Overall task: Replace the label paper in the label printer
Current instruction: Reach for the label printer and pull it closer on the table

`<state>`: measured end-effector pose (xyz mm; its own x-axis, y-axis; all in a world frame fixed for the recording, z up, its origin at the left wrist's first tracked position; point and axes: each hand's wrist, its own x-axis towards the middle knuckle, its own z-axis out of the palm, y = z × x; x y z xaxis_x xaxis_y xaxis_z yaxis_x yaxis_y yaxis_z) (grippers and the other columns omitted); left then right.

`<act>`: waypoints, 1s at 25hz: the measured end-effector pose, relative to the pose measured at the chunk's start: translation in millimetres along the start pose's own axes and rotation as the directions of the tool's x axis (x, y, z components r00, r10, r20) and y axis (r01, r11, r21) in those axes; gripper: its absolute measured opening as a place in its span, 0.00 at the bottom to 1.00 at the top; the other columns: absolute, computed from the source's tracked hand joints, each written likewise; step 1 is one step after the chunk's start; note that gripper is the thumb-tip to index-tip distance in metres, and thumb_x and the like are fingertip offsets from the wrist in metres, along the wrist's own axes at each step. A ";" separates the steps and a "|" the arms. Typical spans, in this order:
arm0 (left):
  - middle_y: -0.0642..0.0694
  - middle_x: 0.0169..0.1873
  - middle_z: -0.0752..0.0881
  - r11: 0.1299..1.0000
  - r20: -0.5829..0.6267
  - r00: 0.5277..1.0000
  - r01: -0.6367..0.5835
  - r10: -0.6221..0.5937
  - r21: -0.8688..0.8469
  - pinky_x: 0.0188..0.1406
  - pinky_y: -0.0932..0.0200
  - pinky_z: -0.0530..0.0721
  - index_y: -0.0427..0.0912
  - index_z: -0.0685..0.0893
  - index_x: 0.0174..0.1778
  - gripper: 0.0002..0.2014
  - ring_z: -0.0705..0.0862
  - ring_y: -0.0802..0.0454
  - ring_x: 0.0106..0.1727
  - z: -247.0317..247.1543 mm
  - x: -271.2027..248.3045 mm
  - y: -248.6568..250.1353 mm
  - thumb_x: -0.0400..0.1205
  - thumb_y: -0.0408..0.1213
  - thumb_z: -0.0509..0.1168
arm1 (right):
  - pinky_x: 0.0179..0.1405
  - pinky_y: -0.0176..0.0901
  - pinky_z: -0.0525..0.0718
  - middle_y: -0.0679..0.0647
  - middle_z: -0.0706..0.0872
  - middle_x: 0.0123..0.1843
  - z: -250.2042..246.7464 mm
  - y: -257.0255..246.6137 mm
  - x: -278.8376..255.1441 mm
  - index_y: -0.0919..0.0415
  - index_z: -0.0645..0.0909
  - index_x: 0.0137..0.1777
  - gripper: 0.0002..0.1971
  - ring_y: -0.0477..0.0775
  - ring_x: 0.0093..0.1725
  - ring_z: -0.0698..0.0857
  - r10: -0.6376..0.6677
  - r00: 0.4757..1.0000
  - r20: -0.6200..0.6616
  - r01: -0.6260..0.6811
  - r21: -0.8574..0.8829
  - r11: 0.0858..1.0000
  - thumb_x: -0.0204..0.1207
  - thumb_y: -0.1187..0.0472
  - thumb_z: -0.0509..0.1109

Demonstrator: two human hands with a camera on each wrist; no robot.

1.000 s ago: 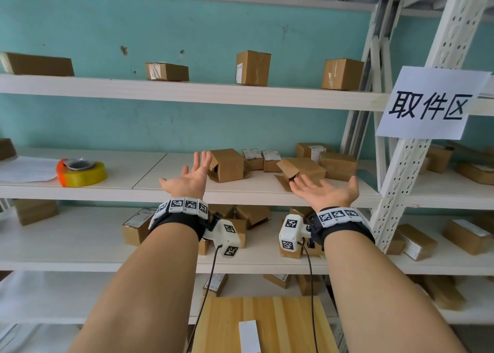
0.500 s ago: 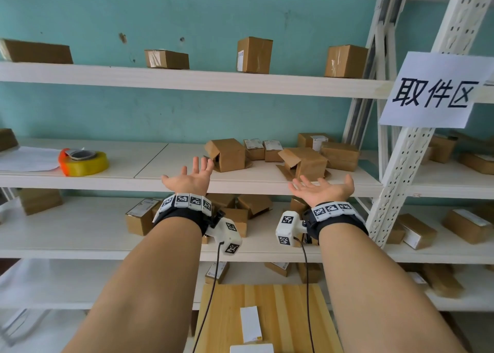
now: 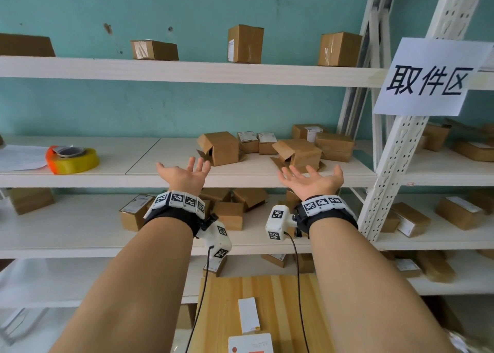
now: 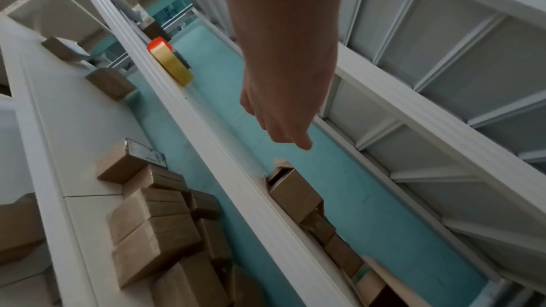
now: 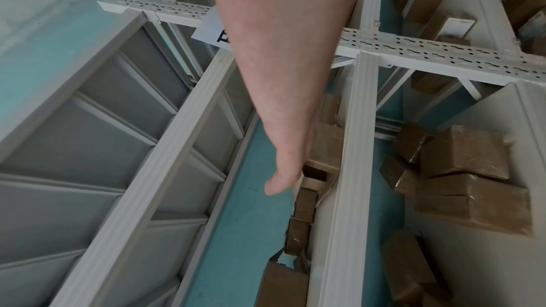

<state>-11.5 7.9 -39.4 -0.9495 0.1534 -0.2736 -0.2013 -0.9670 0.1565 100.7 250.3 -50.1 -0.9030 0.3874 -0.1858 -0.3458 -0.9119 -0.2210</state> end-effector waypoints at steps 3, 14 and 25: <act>0.36 0.75 0.76 0.919 0.001 1.000 -0.008 0.009 0.394 0.73 0.32 0.72 0.49 0.63 0.83 0.33 0.76 0.30 0.73 -2.6 3.0 -2.5 0.84 0.62 0.53 | 0.77 0.77 0.64 0.70 0.68 0.83 1.6 0.4 -0.5 0.56 0.65 0.85 0.41 0.77 0.82 0.67 -0.017 1.000 -0.005 0.016 -0.224 0.974 0.78 0.31 0.55; 0.44 0.65 0.84 -0.709 0.404 0.895 -0.410 -0.191 0.574 0.67 0.45 0.81 0.43 0.79 0.71 0.27 0.82 0.44 0.65 -40.8 7.4 -27.3 0.75 0.42 0.75 | 0.72 0.64 0.72 0.61 0.83 0.70 -19.9 20.5 3.0 0.56 0.78 0.75 0.27 0.68 0.72 0.75 -0.136 0.917 0.374 0.103 -0.552 -0.827 0.80 0.43 0.63; 0.45 0.70 0.82 -0.883 0.349 0.812 -0.420 -0.468 -0.209 0.71 0.43 0.76 0.48 0.73 0.77 0.31 0.79 0.42 0.70 -91.0 18.0 -45.6 0.78 0.53 0.69 | 0.69 0.61 0.74 0.60 0.80 0.72 -80.8 38.7 6.9 0.55 0.76 0.76 0.30 0.66 0.72 0.76 -0.024 0.977 0.212 0.056 -0.367 -0.929 0.81 0.39 0.60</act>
<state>2.4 36.2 -137.8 -0.7608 0.6481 0.0354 0.6264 0.7474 -0.2214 101.7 228.6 -137.3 -0.9278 0.3720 0.0269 0.3637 0.9183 -0.1562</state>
